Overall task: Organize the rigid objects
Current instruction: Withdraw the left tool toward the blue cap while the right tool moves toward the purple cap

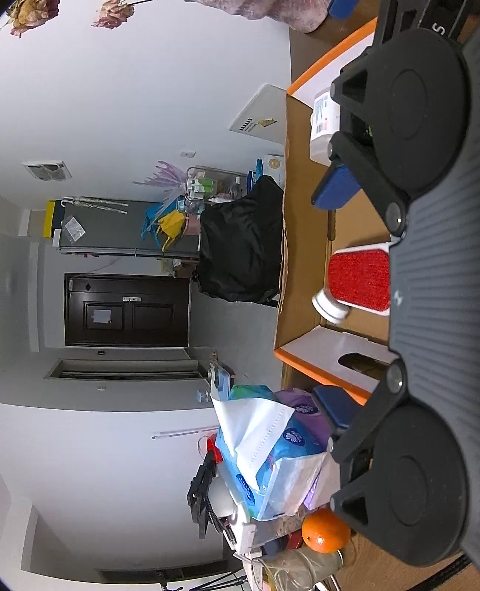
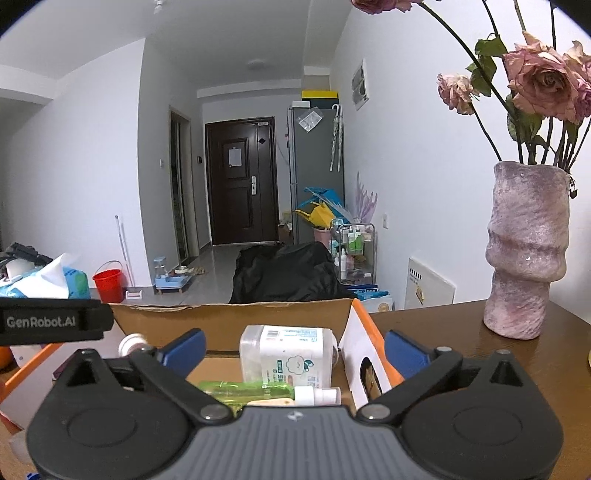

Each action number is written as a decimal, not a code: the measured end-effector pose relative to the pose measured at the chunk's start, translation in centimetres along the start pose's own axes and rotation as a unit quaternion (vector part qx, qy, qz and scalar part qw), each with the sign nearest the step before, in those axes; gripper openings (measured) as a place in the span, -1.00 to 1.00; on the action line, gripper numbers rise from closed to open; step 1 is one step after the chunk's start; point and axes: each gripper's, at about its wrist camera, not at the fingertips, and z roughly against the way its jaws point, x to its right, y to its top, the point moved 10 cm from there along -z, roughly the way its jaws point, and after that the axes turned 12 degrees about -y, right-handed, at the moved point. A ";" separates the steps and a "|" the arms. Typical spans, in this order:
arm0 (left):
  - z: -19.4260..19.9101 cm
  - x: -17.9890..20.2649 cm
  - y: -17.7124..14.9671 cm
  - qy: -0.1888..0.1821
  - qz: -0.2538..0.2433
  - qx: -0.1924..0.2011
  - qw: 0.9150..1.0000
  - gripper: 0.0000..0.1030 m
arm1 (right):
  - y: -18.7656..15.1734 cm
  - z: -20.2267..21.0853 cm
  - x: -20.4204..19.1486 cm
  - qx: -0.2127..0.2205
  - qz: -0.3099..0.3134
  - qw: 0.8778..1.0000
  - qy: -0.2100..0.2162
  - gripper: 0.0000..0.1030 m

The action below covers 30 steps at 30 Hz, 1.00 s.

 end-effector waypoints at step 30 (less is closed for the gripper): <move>2.2 0.2 -0.1 -0.012 0.009 0.009 1.000 1.00 | -0.3 2.6 1.2 0.006 0.016 1.000 0.002 1.00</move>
